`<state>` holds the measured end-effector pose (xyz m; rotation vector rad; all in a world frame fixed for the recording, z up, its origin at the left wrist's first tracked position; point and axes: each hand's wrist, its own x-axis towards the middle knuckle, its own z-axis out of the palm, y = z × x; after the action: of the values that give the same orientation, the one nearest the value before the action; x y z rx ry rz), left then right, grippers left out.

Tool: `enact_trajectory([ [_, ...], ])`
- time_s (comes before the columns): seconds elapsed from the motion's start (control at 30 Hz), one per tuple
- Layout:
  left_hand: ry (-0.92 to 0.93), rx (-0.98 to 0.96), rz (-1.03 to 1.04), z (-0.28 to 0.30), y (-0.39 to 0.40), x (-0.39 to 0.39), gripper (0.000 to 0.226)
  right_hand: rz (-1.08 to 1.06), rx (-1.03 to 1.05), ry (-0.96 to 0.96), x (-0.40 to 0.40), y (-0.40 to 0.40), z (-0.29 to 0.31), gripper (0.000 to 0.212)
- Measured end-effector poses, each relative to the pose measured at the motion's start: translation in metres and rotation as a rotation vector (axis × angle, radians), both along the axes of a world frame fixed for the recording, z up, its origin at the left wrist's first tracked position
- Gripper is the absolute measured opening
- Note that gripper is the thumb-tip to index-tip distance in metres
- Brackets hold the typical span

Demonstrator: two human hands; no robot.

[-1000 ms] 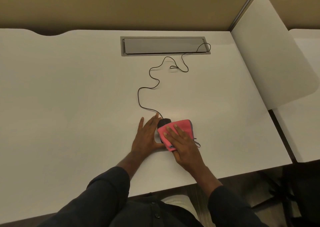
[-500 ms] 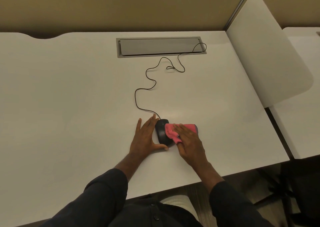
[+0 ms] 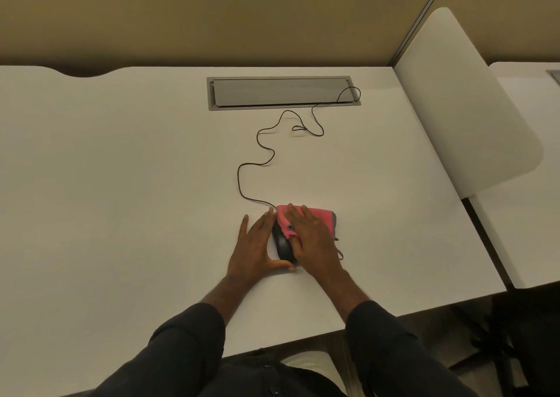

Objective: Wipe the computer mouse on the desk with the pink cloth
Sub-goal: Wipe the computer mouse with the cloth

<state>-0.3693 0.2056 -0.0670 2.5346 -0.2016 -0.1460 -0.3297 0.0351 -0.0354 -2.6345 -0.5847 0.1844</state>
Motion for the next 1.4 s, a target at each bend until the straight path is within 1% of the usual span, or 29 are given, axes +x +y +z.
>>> enact_trajectory([
  [0.1, 0.016, -0.008, -0.006, 0.001, -0.001, 0.000, 0.122, 0.054, 0.014, -0.028, -0.012, -0.005, 0.002, 0.055],
  [0.17, 0.023, -0.015, -0.007, 0.002, -0.001, -0.001, 0.119, 0.100, -0.019, -0.056, -0.021, -0.007, 0.005, 0.056],
  [0.3, 0.010, -0.027, 0.008, 0.002, -0.001, -0.002, 0.122, 0.121, -0.046, -0.113, -0.038, -0.014, 0.006, 0.061],
  [0.43, 0.004, -0.049, 0.029, 0.000, -0.002, -0.003, 0.127, 0.124, -0.022, -0.189, -0.056, -0.023, 0.004, 0.067],
  [0.57, 0.018, -0.028, 0.028, -0.003, -0.002, -0.002, 0.128, 0.132, -0.013, -0.212, -0.065, -0.033, 0.003, 0.068],
  [0.77, 0.028, -0.012, 0.010, -0.004, 0.000, 0.000, 0.128, 0.004, 0.042, -0.129, -0.051, -0.026, 0.006, 0.055],
  [0.87, 0.026, -0.010, -0.002, -0.003, 0.000, 0.000, 0.127, -0.055, 0.088, -0.143, -0.037, -0.016, 0.007, 0.051],
  [0.97, 0.031, 0.000, -0.011, -0.002, -0.001, 0.000, 0.123, -0.143, 0.049, -0.169, -0.020, -0.003, 0.011, 0.046],
  [1.03, 0.037, 0.015, -0.011, -0.003, 0.000, 0.000, 0.124, -0.192, 0.016, -0.134, -0.007, 0.006, 0.014, 0.043],
  [1.13, 0.046, 0.022, -0.009, -0.004, 0.001, 0.000, 0.127, -0.171, -0.019, 0.009, 0.011, 0.015, 0.009, 0.044],
  [1.2, 0.041, 0.015, -0.010, -0.005, 0.001, 0.001, 0.127, -0.149, -0.002, 0.083, 0.018, 0.019, 0.006, 0.047],
  [1.3, 0.034, 0.004, -0.013, -0.005, 0.001, 0.001, 0.126, -0.094, 0.039, 0.086, 0.015, 0.020, 0.003, 0.050],
  [1.4, 0.009, 0.002, -0.014, -0.003, 0.000, 0.001, 0.123, -0.047, 0.040, 0.020, 0.002, 0.019, 0.003, 0.054],
])
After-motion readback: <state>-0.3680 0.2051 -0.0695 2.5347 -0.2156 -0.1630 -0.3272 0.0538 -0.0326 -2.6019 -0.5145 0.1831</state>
